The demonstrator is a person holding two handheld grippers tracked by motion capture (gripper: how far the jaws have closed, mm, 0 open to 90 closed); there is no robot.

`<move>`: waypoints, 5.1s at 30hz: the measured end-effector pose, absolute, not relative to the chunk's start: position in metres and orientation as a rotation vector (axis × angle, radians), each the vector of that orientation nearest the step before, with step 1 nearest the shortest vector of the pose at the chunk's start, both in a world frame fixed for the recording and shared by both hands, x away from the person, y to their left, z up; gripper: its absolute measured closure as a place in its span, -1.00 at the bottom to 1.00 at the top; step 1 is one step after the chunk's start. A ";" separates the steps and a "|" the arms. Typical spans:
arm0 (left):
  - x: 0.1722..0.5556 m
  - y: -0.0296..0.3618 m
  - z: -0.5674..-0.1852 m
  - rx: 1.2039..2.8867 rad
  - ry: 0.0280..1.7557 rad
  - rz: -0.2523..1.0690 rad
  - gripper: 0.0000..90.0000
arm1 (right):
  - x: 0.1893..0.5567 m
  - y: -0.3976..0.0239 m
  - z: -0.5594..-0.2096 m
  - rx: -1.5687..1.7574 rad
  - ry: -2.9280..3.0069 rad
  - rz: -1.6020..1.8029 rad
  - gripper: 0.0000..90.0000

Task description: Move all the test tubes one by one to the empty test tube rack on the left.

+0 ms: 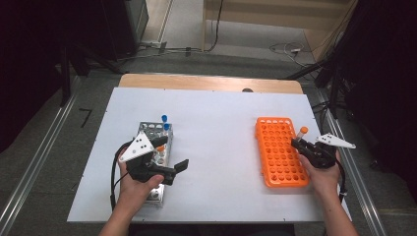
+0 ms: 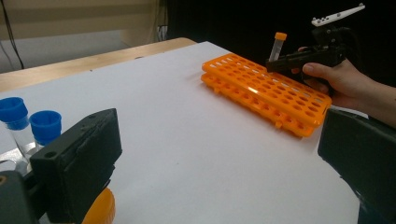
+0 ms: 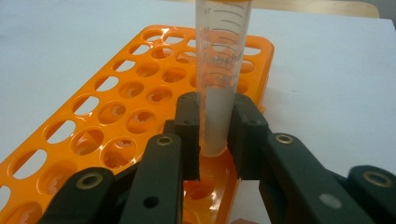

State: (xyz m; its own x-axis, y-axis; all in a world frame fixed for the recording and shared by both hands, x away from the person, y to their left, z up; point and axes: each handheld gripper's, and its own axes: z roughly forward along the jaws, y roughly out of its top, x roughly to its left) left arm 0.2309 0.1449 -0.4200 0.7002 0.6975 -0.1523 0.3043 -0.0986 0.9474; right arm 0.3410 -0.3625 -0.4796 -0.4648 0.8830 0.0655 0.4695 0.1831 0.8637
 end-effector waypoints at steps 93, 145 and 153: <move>0.215 0.061 -0.422 1.810 0.592 0.184 0.66 | 0.226 -0.162 -0.441 0.564 2.570 1.486 0.60; 0.220 0.180 -0.406 1.653 0.849 0.496 0.66 | 0.276 -0.279 -0.435 0.840 2.368 1.503 -1.00; 0.218 0.191 -0.412 1.646 0.894 0.546 0.66 | 0.282 -0.296 -0.437 0.894 2.332 1.493 -1.00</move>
State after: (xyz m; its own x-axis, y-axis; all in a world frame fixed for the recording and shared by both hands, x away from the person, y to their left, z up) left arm 0.2181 0.1906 -0.4125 0.6046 0.7900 -0.1018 0.2705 -0.0835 0.9591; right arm 0.2815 -0.2965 -0.4373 -0.7870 0.6037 0.1271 0.3682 0.2943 0.8820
